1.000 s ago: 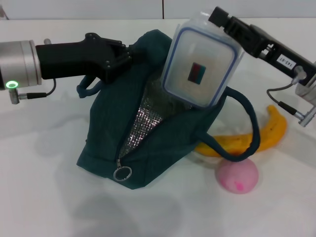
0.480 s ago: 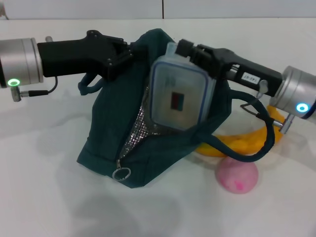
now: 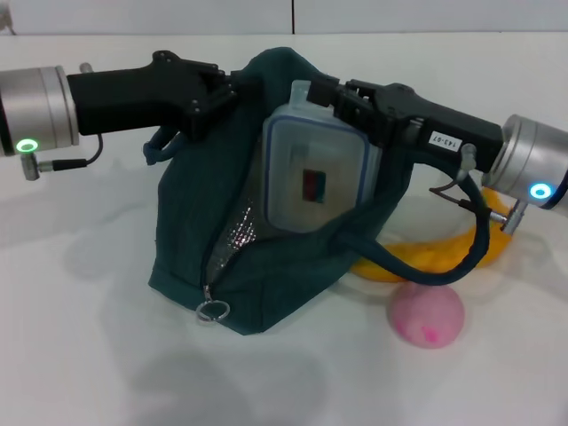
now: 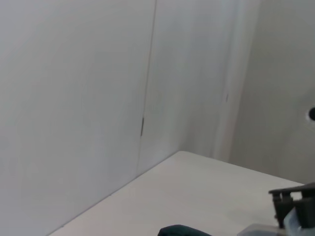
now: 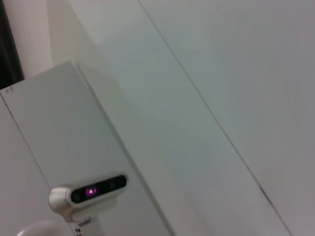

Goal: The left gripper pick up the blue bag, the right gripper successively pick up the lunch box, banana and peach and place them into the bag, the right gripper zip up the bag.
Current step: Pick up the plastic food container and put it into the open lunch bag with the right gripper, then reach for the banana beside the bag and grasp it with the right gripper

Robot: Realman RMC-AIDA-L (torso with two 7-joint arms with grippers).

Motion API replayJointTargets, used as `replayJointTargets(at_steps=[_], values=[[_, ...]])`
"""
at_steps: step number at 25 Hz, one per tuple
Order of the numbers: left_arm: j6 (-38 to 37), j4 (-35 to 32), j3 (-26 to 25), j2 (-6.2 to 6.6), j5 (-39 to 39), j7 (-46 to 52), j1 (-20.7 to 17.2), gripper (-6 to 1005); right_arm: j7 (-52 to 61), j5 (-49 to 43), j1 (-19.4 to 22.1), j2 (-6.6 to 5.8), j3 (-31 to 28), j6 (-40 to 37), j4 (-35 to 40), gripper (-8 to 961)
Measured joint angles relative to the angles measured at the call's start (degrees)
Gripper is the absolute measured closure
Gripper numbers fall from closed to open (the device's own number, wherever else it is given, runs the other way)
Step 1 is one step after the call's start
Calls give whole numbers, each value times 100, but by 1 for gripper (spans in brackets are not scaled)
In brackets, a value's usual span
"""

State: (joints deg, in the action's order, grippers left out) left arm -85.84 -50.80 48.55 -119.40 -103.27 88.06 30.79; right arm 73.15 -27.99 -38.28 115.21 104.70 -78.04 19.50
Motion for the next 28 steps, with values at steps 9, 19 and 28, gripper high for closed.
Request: replayJointTargets(at_steps=[9, 19, 28], values=[[71, 0, 1, 5, 2, 3, -2, 948, -5, 2, 60, -59, -119, -105, 37, 743], [71, 0, -12, 8, -50, 0, -48, 948, 388, -1124, 851, -978, -1190, -456, 1189, 389], [69, -1, -6, 10, -64, 0, -128, 948, 2230, -5768, 2086, -612, -4244, -310, 4054, 305]])
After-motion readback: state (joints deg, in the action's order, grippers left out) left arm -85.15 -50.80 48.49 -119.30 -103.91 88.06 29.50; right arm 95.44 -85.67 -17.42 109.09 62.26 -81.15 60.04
